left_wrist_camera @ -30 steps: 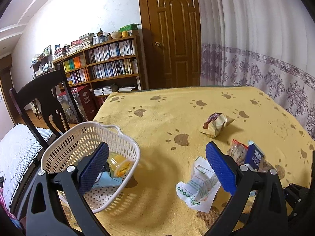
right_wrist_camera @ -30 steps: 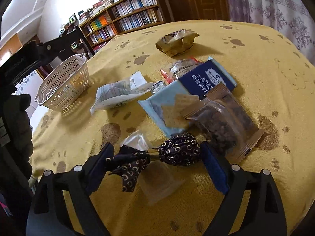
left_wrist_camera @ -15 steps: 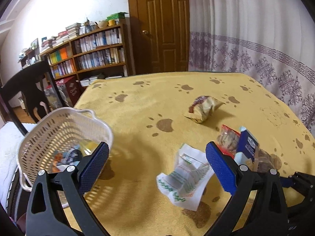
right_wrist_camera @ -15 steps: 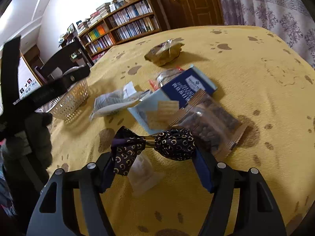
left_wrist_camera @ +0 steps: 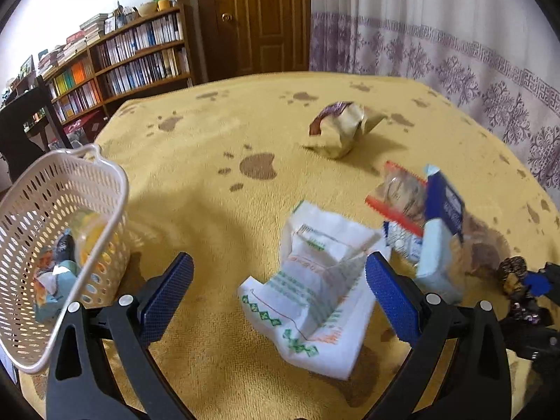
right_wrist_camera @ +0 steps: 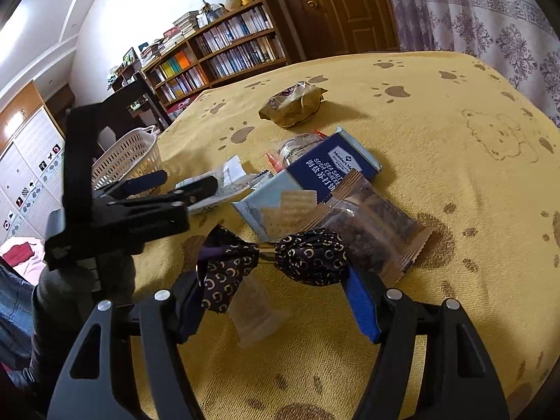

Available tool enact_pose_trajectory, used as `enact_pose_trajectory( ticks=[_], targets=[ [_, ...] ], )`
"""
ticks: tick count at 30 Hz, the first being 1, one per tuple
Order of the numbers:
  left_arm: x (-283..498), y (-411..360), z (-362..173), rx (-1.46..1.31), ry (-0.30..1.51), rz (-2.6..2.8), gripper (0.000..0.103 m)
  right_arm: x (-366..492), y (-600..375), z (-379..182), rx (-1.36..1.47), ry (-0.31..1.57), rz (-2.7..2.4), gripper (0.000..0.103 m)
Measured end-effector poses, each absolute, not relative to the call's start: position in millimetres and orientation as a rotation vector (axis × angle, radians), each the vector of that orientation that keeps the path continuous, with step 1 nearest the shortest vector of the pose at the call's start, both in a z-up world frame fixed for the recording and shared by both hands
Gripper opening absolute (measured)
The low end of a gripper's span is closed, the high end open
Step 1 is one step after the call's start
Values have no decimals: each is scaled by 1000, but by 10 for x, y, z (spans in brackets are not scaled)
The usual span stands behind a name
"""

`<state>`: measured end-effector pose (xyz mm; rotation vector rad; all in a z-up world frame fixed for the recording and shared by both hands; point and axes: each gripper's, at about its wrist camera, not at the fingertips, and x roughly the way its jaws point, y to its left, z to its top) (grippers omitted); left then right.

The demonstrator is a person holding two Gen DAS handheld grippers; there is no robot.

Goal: Organize snacks
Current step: 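Grasp the white-and-green bag with the left tool, carry it into the basket, release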

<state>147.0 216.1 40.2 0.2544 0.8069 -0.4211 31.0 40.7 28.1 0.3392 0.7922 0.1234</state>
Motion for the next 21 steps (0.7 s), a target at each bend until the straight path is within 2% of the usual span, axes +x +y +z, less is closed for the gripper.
enact_pose_trajectory(
  ticks=[5,8,10,11,13,21],
  targets=[
    [1534,2141,291,261,848,-435,98,315,407,265,342,798,129,69],
    [1520,2142,287,253,850,-472,82,316,412,261,342,800,129,69],
    [1495,2127,275,248,857,-514,62,312,419,263,339,800,132,69],
    [1481,2121,277,243,858,-531,57,308,424,267,337,799,132,69],
    [1452,2102,274,238,864,-557,38,303,429,276,336,796,132,69],
    [1419,2106,317,236,855,-531,36,295,401,306,337,785,125,69]
  ],
)
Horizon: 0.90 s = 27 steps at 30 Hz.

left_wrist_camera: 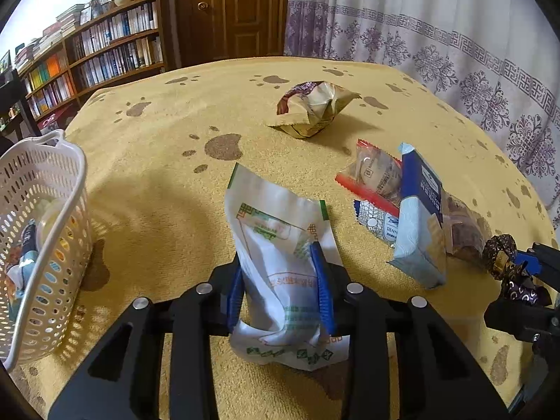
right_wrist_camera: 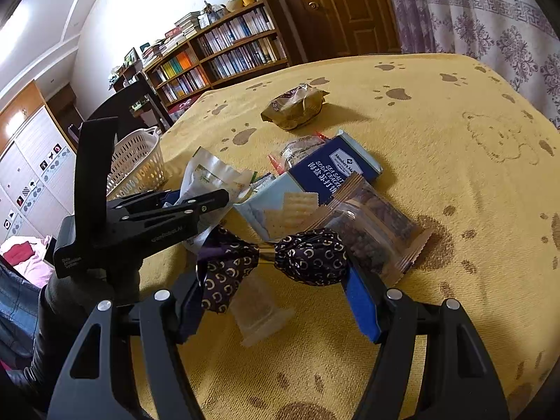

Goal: Organize snacks
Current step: 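Grasp the white-and-green bag with the left tool, carry it into the basket, release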

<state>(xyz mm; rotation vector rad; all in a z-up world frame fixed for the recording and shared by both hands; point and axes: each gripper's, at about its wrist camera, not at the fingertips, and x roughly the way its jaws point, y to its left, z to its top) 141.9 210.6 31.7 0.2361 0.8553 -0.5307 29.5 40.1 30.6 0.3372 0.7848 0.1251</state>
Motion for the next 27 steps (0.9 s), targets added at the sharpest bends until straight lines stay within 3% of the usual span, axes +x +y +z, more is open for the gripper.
enact_pose_trajectory(
  ticks=[27],
  targets=[
    [1506,3093,1329,22,636,-310,36,251,406,367,339,766,129,69]
  ],
)
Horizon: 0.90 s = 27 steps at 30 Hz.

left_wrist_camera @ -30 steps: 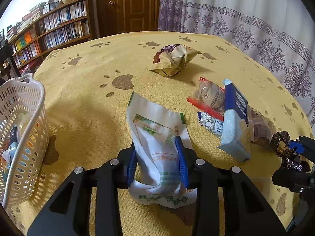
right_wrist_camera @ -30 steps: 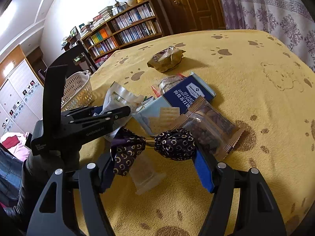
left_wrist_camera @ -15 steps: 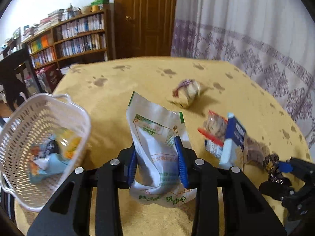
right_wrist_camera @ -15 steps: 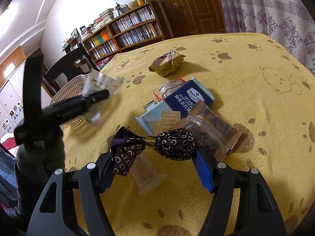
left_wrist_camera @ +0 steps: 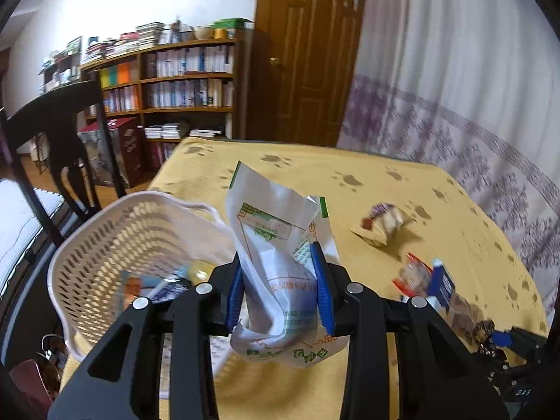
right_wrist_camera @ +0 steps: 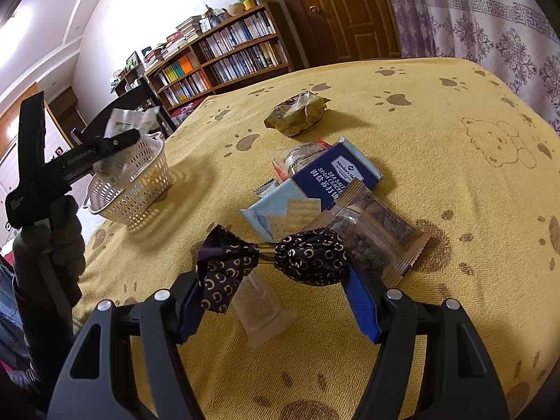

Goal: Organize snacks
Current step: 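Grasp the white-and-green bag with the left tool, carry it into the basket, release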

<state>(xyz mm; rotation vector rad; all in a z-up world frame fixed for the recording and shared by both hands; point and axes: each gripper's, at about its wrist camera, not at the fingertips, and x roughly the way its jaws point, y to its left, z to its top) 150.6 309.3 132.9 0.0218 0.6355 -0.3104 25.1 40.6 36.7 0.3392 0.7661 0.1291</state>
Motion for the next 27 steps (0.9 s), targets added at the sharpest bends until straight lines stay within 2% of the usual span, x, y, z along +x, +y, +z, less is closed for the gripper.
enact_pose_trajectory(
  ticks=[15,17,19,21,24,27],
  targets=[
    [1811,3982,1365,-93,602,-29,36,252,428,345,340,771,131,69],
    [1830,4059,1368,-102,601,-3,40,254,439,342,339,772,133,69],
    [1848,4137,1370,-127,604,18,55,257,445,338,338,773,134,69],
    [1846,4167,1372,-133,596,35,58,253,457,339,338,772,135,69],
    [1836,4181,1399,-128,584,51,69,252,453,347,338,770,135,69],
    [1808,4185,1432,-118,565,74,74,247,455,353,340,767,135,69]
  ],
)
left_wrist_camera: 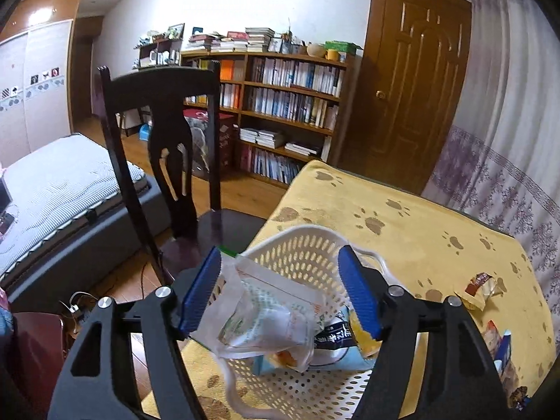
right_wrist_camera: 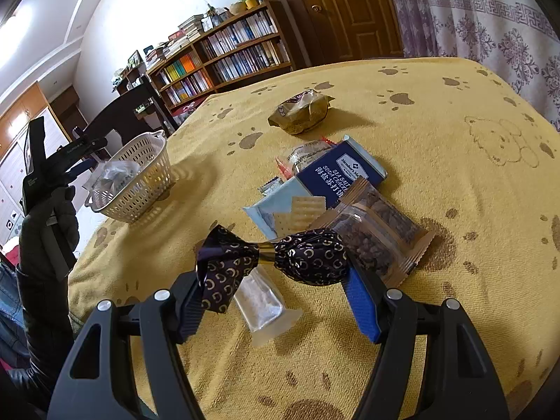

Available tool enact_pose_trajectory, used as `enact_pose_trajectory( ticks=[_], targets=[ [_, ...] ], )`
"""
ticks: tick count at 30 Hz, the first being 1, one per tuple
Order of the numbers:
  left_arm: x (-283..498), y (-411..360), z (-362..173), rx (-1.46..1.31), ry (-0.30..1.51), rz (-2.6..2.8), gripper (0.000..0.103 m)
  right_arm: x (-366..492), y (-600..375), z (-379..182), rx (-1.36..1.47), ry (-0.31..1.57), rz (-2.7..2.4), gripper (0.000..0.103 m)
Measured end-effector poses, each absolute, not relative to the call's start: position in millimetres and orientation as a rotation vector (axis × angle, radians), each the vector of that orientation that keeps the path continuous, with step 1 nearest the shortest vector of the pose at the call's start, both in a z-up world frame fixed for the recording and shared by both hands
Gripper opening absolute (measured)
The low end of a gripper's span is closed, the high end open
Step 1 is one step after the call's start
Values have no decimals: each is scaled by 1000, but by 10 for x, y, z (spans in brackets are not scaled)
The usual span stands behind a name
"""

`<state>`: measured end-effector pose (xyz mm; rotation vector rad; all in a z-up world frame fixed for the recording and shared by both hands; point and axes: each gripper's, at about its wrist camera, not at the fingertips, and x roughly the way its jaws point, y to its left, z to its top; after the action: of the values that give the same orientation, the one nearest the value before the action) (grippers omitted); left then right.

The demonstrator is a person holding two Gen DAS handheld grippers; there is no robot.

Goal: Organize snacks
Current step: 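Grasp the white-and-green bag with the left tool, carry it into the basket, release, then carry the bow-tie candy in the right tool over the basket and release it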

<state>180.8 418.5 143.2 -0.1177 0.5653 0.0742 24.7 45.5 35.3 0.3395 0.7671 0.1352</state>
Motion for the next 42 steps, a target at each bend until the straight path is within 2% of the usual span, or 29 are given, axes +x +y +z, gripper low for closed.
enact_pose_trajectory(
  ticks=[7,18,28,42],
  targets=[
    [1712,4298,1549,-155,523,102,83,243,468,376,337,764,143,69],
    [1601,4475,1676,-206,491,98,84,413,737,645,278,730,202,69],
    [1530,4600,1756,-253,465,101,84,786,1440,1003,176,698,345,69],
    [1492,4576,1799,-267,451,80,85,1352,2349,1271,198,737,519,69]
  ],
)
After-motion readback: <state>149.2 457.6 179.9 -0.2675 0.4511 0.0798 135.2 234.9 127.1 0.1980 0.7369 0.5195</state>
